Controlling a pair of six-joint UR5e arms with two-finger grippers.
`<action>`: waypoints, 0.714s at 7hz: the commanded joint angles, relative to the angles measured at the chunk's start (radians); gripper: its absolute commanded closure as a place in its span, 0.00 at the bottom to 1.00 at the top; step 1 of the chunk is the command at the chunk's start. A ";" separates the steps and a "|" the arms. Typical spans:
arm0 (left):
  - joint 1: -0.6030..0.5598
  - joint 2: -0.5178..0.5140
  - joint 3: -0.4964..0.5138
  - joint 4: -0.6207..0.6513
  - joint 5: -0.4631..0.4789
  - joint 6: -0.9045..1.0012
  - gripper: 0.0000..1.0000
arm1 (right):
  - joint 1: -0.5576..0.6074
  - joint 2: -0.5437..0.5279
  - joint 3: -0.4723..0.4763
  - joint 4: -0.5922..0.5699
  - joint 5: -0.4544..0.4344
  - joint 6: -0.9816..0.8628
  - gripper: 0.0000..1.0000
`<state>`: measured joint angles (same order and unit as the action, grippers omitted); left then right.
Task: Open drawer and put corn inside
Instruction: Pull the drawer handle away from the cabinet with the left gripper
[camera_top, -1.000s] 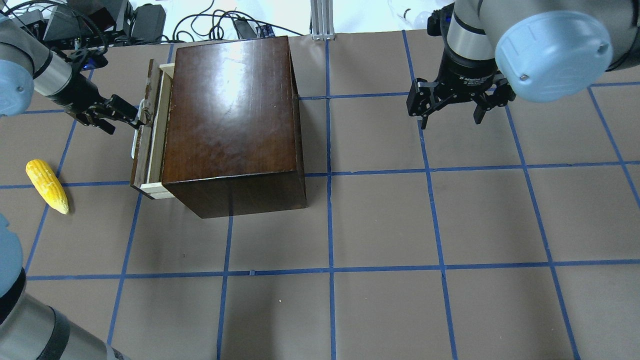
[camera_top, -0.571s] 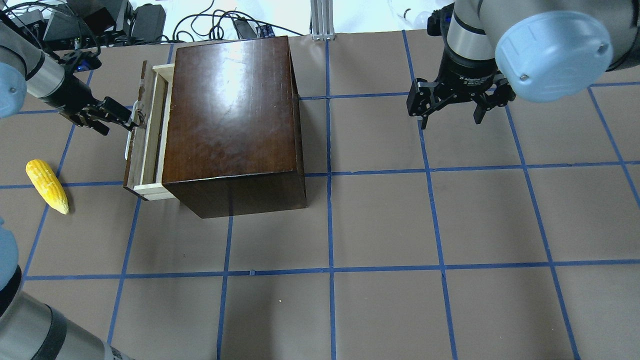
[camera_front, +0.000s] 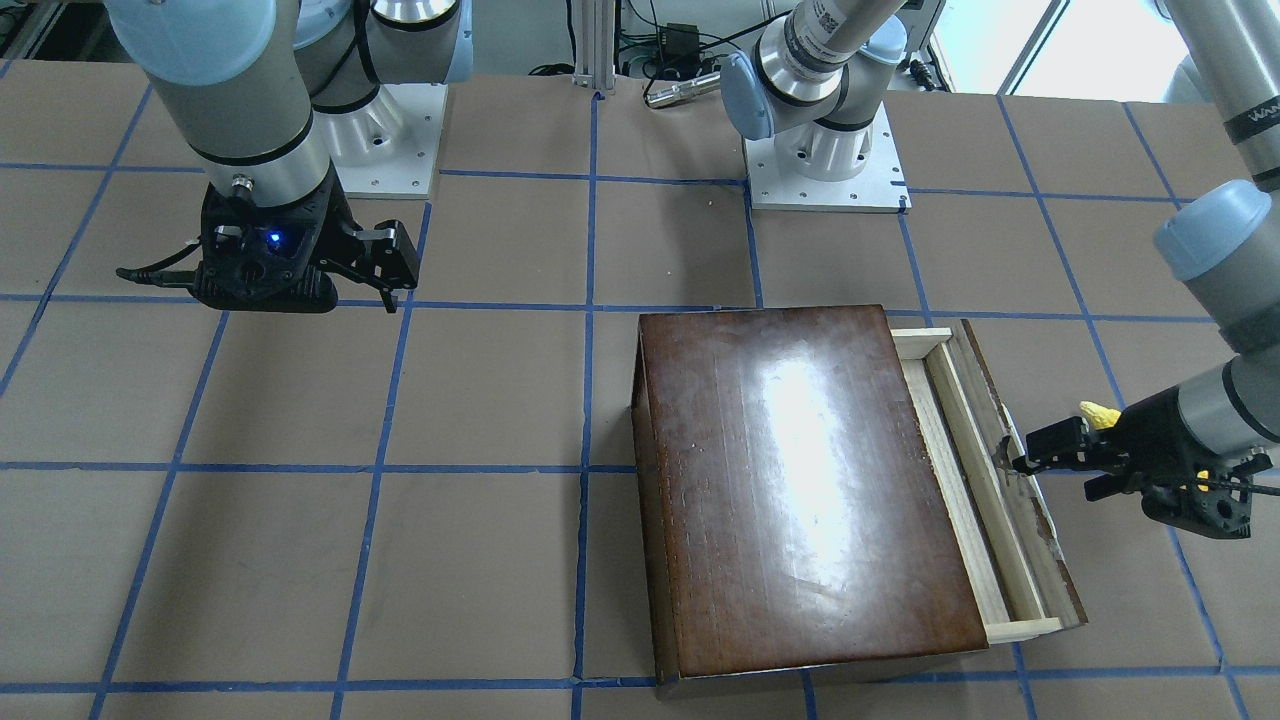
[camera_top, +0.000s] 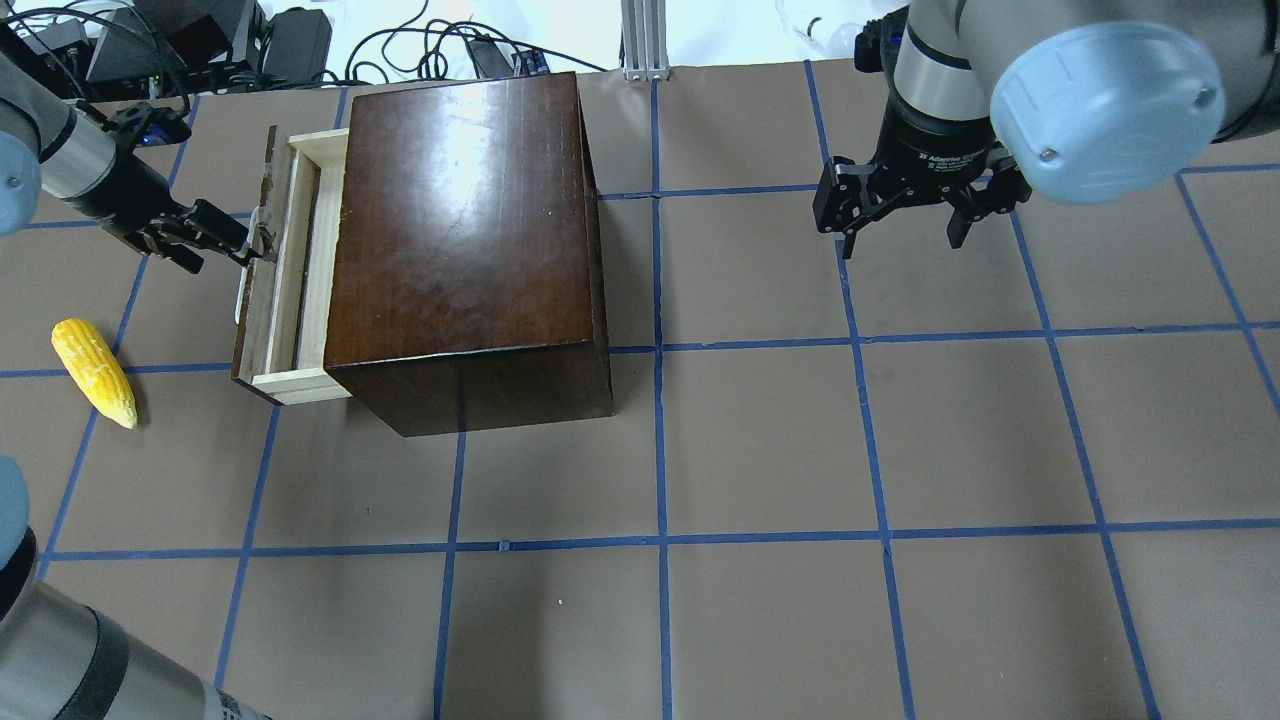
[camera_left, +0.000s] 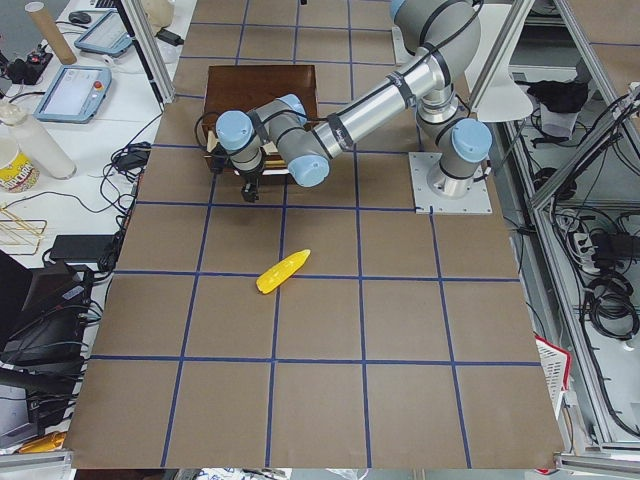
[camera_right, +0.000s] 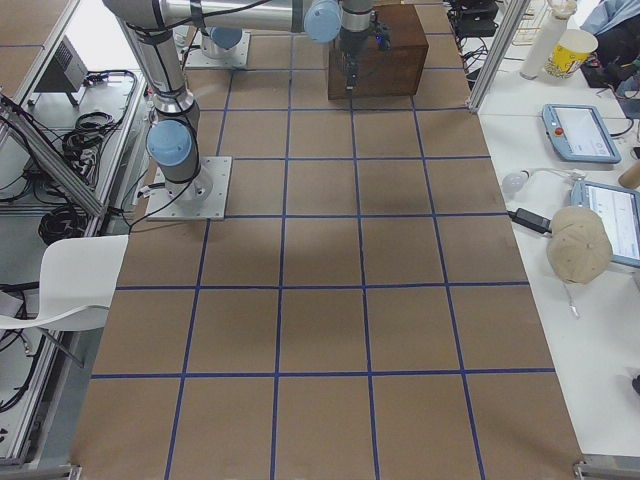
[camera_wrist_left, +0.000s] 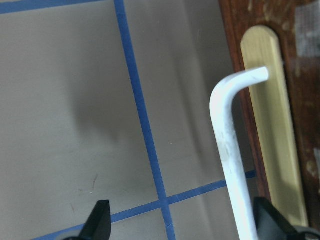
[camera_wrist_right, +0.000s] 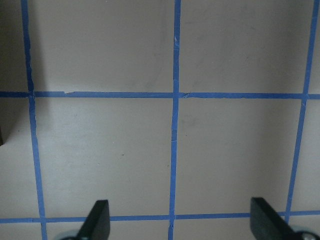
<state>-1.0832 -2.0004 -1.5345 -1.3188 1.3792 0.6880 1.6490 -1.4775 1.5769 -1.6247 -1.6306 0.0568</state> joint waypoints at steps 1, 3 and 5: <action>0.005 0.000 0.001 0.004 0.001 0.011 0.00 | 0.000 0.000 0.000 -0.001 0.000 0.000 0.00; 0.015 0.000 0.001 0.006 0.003 0.028 0.00 | 0.000 0.000 0.000 0.000 0.000 0.000 0.00; 0.025 -0.001 0.007 0.007 0.004 0.057 0.00 | 0.000 0.000 0.000 -0.001 0.002 0.000 0.00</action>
<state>-1.0637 -2.0007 -1.5321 -1.3121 1.3825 0.7329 1.6490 -1.4777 1.5769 -1.6250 -1.6303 0.0567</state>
